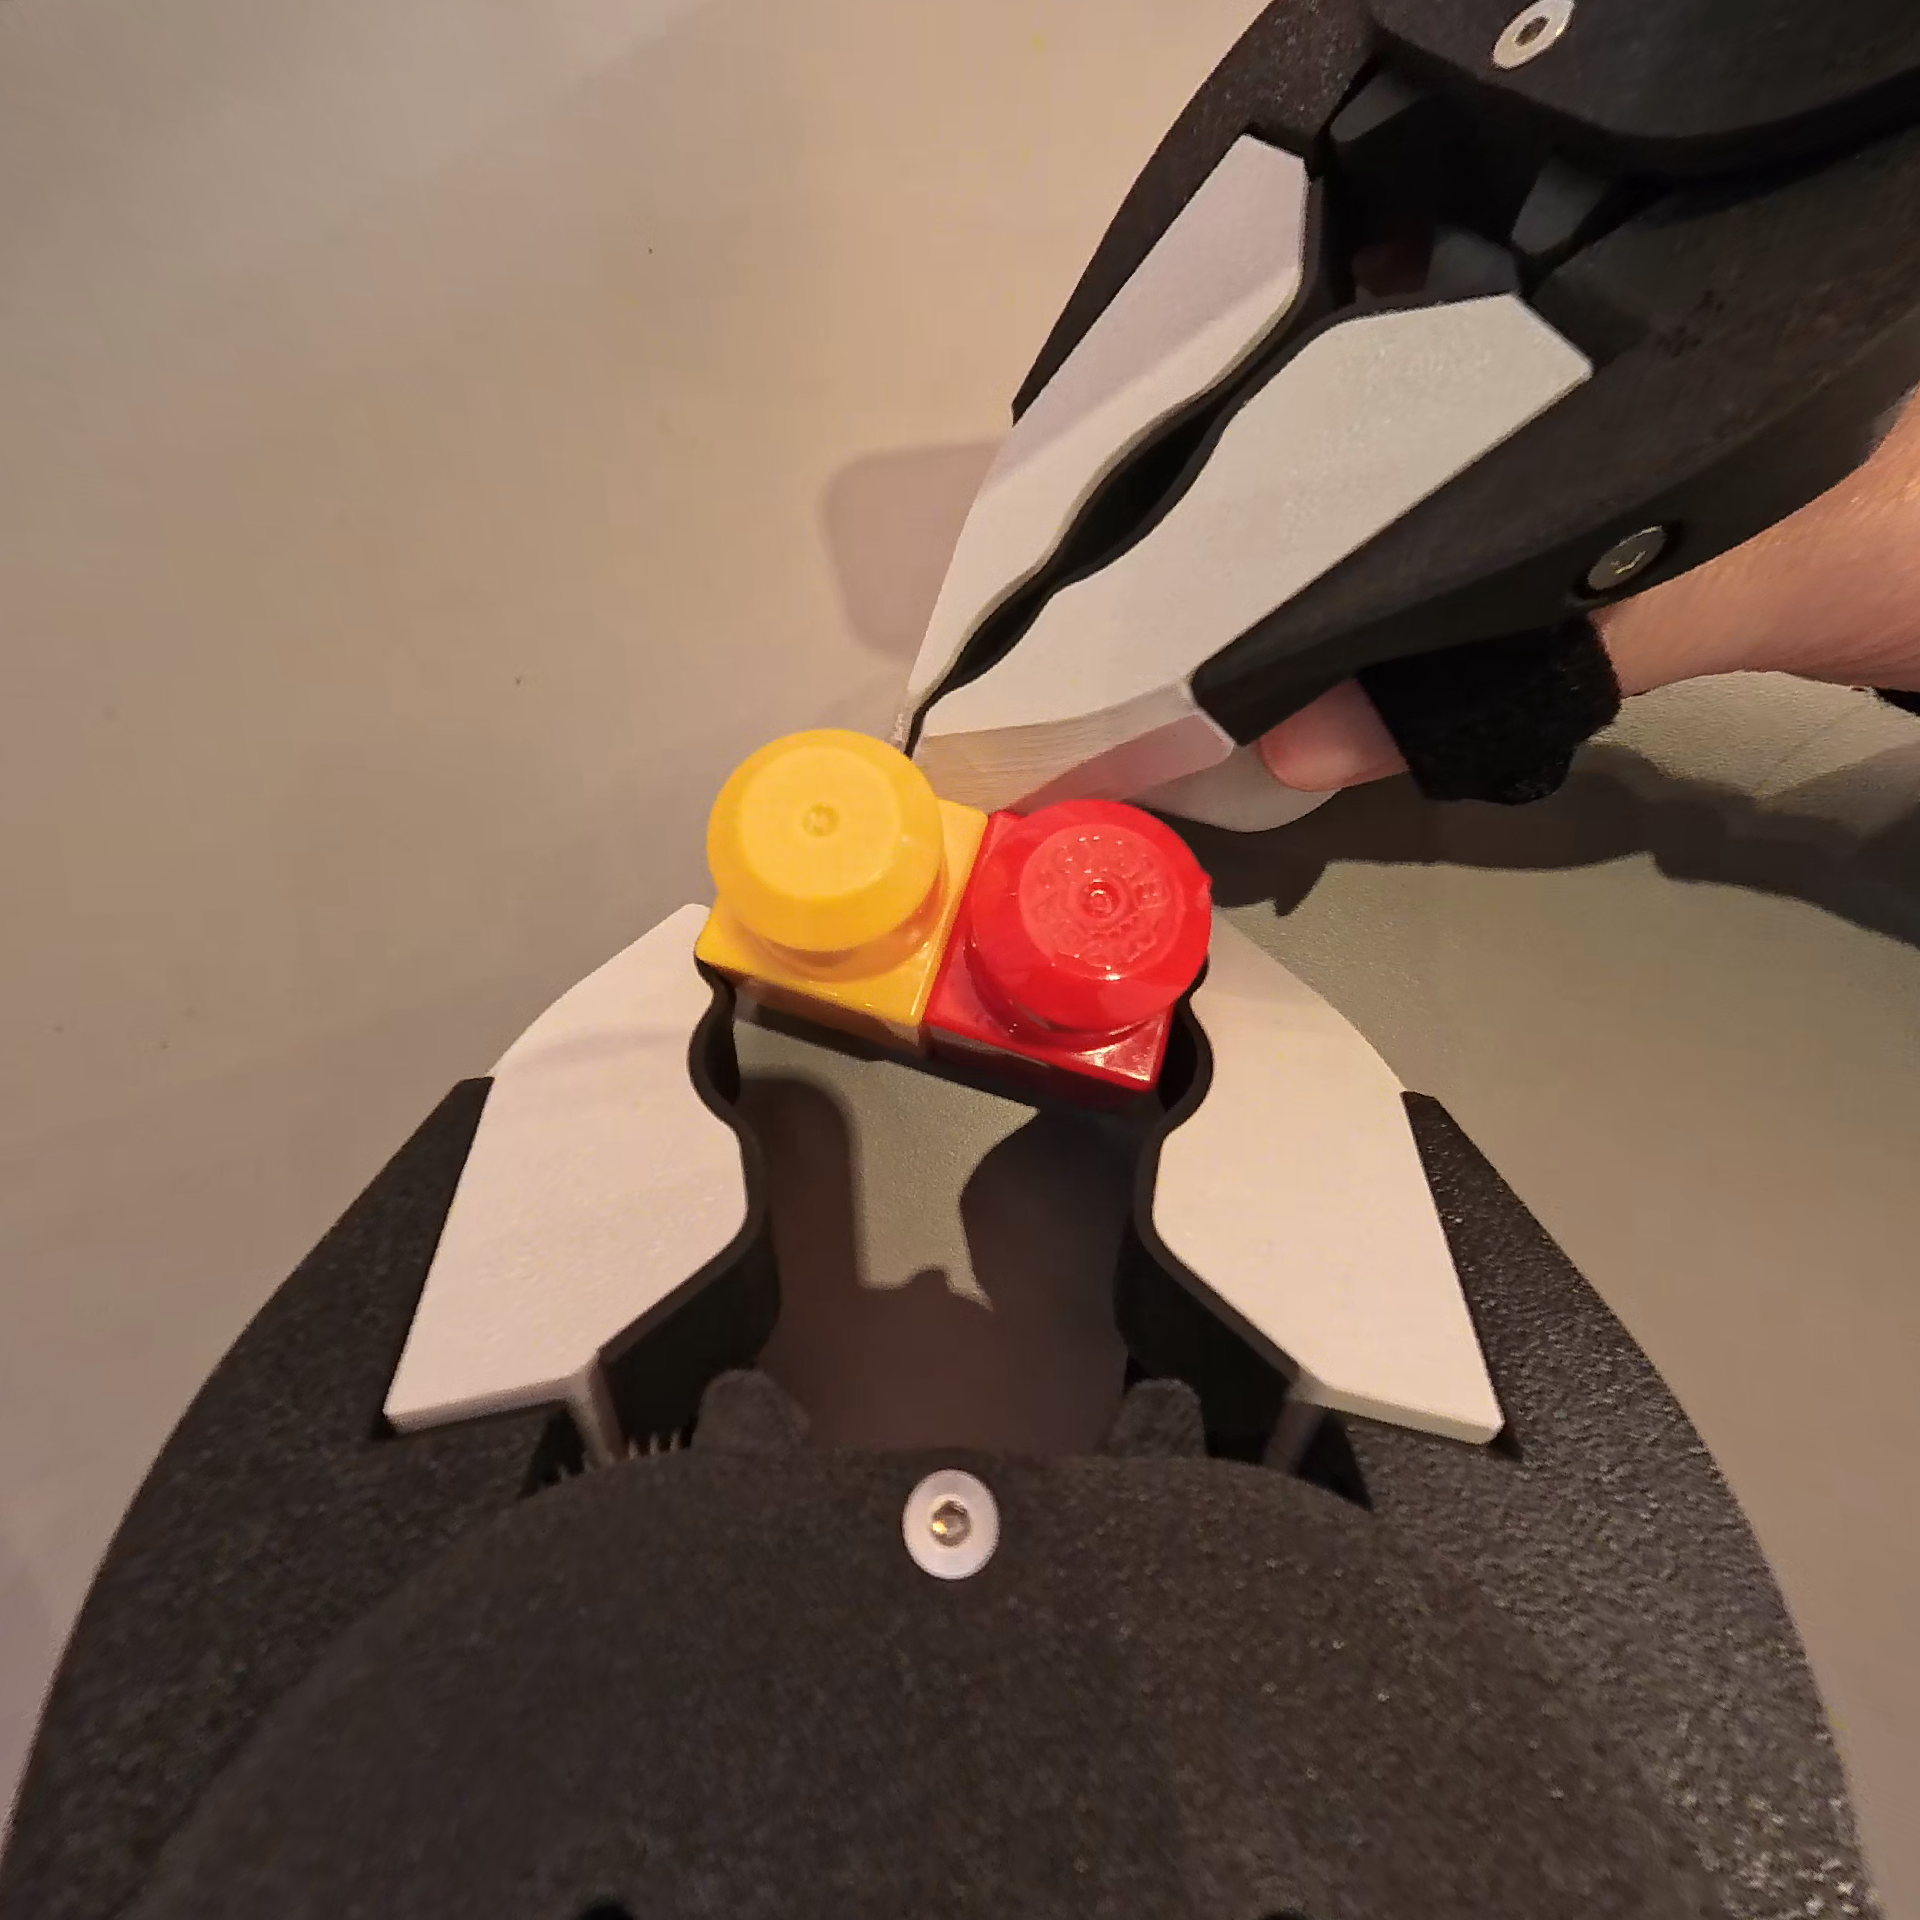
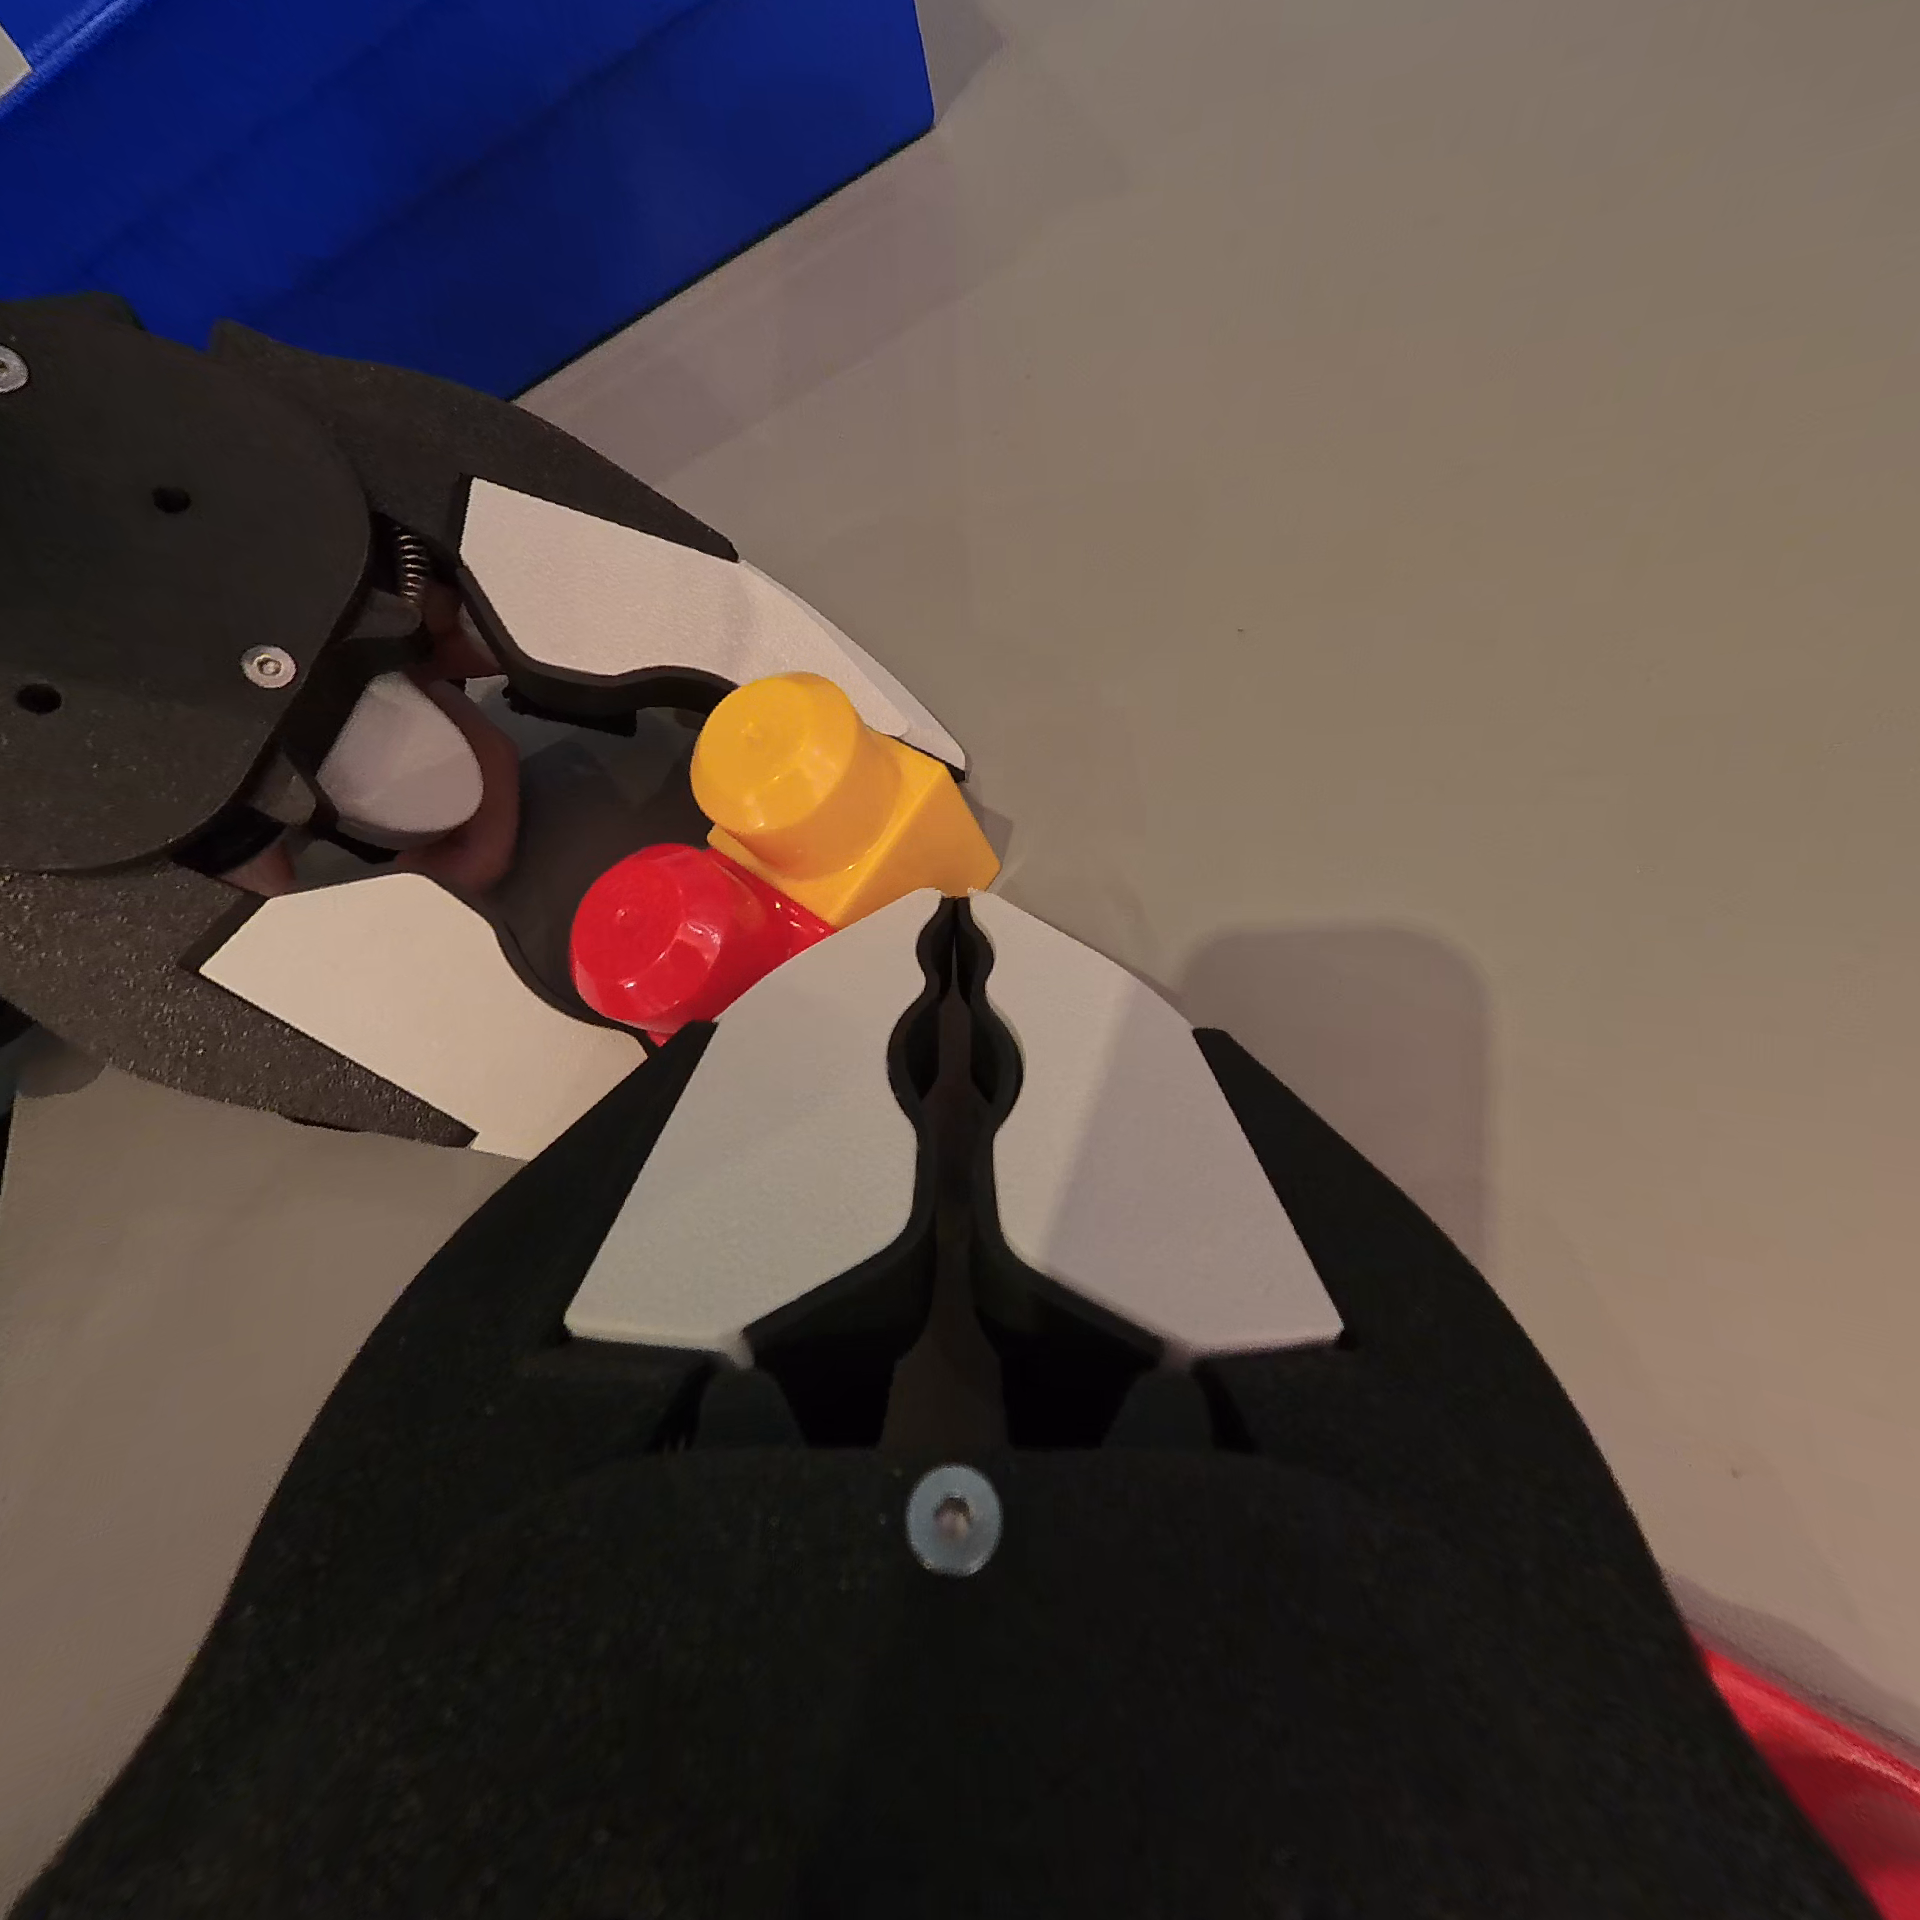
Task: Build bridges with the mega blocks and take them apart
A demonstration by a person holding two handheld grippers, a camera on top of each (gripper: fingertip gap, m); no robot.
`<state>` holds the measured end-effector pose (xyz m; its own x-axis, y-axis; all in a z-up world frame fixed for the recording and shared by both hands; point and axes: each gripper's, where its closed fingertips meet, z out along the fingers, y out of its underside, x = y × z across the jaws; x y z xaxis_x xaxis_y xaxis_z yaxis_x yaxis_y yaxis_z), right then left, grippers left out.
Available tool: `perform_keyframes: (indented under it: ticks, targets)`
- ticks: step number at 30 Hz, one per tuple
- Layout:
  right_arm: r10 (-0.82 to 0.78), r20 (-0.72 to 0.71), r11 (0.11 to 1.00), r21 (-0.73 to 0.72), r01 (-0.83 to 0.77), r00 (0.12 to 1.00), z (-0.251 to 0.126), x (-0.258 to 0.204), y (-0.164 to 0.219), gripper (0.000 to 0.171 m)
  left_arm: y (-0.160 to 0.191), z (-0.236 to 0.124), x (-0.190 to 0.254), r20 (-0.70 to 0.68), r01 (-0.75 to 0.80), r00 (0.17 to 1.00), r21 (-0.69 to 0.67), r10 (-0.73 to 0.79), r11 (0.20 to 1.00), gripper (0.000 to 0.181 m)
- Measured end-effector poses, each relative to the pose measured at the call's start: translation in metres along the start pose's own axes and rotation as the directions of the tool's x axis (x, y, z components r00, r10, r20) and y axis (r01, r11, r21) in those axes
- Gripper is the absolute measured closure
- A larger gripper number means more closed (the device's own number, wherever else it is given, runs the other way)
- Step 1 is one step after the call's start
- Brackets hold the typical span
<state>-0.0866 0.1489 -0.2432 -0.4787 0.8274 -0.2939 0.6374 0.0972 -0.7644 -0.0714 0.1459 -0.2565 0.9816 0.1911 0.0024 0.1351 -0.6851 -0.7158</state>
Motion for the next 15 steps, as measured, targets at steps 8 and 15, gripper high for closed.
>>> perform_keyframes:
  ticks: [8, 15]
  targets:
    - [-0.018, -0.007, 0.999, 0.046, 0.018, 1.0, -0.014, -0.003, -0.007, 0.171, -0.003, -0.006, 0.002, -0.037, 0.004, 0.999, 0.037, -0.003, 0.999, 0.1]
    - [-0.035, -0.014, 0.986, 0.164, 0.037, 0.999, -0.051, -0.015, -0.017, 0.171, -0.029, -0.044, 0.012, -0.154, 0.01, 0.988, 0.181, 0.019, 0.983, 0.101]
